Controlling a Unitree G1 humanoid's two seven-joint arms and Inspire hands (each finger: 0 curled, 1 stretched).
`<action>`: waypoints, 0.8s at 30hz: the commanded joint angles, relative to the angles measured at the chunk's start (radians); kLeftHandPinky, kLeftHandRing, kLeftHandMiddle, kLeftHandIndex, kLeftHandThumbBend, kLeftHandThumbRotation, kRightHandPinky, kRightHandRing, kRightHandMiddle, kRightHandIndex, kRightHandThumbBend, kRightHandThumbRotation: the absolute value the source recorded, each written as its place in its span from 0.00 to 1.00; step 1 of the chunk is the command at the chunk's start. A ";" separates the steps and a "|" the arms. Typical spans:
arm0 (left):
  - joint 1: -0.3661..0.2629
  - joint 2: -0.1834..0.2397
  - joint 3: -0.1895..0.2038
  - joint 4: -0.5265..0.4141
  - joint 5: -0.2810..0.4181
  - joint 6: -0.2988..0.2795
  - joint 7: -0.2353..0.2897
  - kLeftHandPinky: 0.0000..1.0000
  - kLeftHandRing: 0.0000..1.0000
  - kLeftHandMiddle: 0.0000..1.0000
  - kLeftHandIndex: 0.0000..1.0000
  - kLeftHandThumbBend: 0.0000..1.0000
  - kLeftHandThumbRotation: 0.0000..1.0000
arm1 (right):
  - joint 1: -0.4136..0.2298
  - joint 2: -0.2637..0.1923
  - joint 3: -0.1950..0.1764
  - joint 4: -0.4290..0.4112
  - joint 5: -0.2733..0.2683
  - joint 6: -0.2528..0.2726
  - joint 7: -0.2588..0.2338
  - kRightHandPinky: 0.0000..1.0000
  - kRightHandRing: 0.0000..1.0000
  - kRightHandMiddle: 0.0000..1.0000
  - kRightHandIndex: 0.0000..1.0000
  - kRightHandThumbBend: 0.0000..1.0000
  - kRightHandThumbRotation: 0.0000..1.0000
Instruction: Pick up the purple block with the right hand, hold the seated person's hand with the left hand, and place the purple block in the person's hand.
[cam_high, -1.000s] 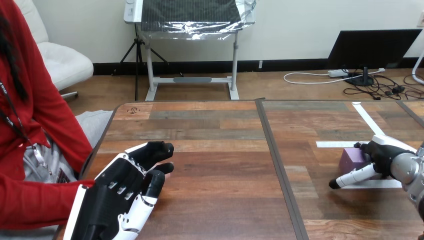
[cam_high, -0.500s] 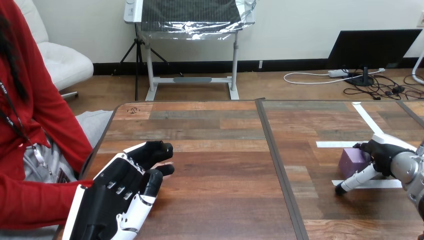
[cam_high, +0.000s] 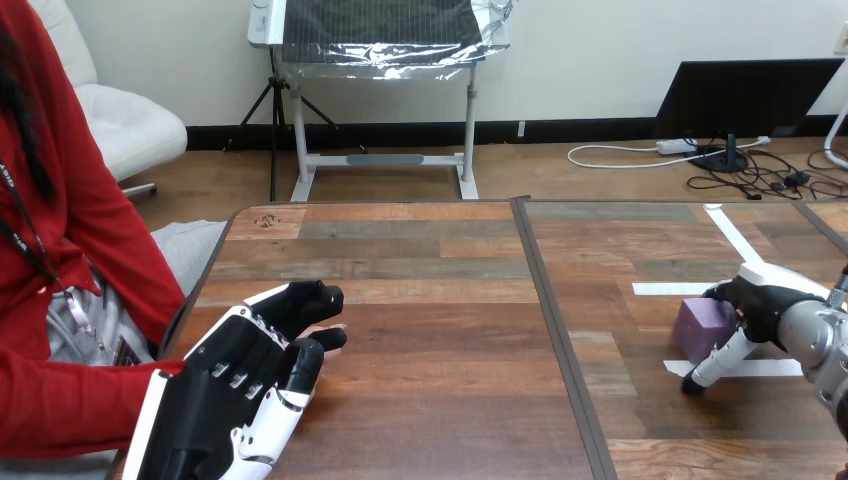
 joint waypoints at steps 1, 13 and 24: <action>-0.065 -0.025 0.020 -0.022 0.007 -0.019 0.001 0.71 0.78 0.72 0.66 0.38 0.35 | -0.018 0.007 0.034 -0.010 -0.027 -0.024 -0.004 0.78 0.85 0.87 0.86 0.80 0.02; -0.069 -0.021 0.025 -0.017 0.006 -0.021 -0.005 0.70 0.77 0.72 0.66 0.38 0.35 | -0.023 0.001 0.039 -0.010 -0.039 -0.039 -0.035 0.74 0.78 0.79 0.79 0.72 0.00; -0.073 -0.022 0.026 -0.019 -0.002 -0.018 -0.009 0.70 0.78 0.72 0.66 0.36 0.36 | -0.020 0.003 0.006 -0.011 -0.006 -0.045 -0.044 0.73 0.74 0.73 0.72 0.69 0.00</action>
